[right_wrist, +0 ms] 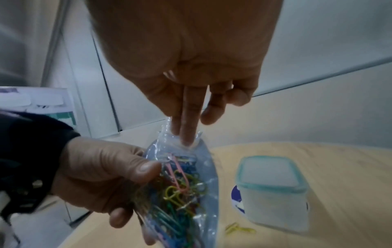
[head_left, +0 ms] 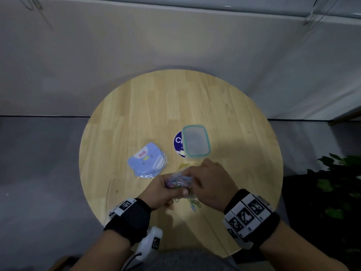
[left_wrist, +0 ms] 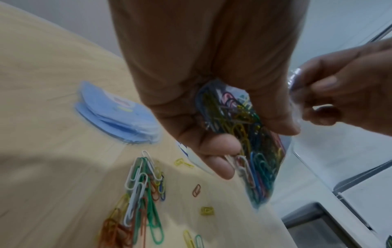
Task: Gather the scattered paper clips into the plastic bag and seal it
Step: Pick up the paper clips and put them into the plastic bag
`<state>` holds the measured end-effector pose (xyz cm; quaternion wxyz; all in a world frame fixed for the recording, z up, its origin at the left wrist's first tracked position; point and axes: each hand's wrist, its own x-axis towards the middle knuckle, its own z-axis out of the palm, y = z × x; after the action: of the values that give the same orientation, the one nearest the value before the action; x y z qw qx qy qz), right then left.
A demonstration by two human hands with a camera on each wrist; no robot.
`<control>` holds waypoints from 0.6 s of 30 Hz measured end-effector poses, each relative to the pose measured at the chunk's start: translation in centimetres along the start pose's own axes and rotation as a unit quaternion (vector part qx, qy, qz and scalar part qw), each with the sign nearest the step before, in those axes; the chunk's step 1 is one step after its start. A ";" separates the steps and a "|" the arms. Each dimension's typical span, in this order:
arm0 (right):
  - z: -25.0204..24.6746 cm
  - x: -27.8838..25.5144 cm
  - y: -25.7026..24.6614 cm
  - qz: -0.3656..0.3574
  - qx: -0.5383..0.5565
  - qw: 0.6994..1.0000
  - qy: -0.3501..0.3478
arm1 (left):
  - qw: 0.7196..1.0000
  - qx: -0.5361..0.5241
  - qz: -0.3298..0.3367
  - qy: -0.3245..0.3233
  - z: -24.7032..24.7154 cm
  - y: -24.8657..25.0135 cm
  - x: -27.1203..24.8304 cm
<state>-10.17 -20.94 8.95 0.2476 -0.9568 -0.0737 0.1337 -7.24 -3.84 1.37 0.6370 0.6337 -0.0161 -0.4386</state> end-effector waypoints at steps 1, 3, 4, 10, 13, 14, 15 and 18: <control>0.0 -0.1 0.0 0.005 0.037 0.999 0.018 | 1.000 -0.002 0.002 -0.001 -0.1 0.0 0.0; 0.0 -0.1 0.0 0.016 0.111 0.994 0.016 | 1.000 -0.001 0.006 -0.006 -0.2 0.0 -0.2; 0.2 0.0 0.0 0.019 0.128 0.992 0.005 | 1.000 0.001 0.008 -0.010 -0.2 0.1 -0.2; -0.4 0.6 0.5 0.079 0.115 0.977 -0.161 | 0.999 0.013 -0.001 -0.030 -0.3 -0.3 -0.6; 0.1 1.1 1.2 0.097 0.183 0.950 -0.232 | 0.998 0.029 -0.007 -0.057 0.0 -0.1 -0.9; 0.4 1.3 1.4 0.100 0.201 0.942 -0.250 | 0.997 0.033 -0.009 -0.064 -0.1 0.0 -0.8; 0.6 1.4 1.6 0.105 0.215 0.935 -0.263 | 0.997 0.037 -0.011 -0.065 -0.1 0.0 -0.7; 0.9 1.6 1.9 0.116 0.284 0.931 -0.197 | 0.999 0.027 0.007 -0.043 -0.7 0.2 -0.4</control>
<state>-8.80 -21.89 6.91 0.4721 -0.8031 0.0312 0.3621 -7.01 -3.13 1.57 0.6214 0.6311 -0.0603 -0.4603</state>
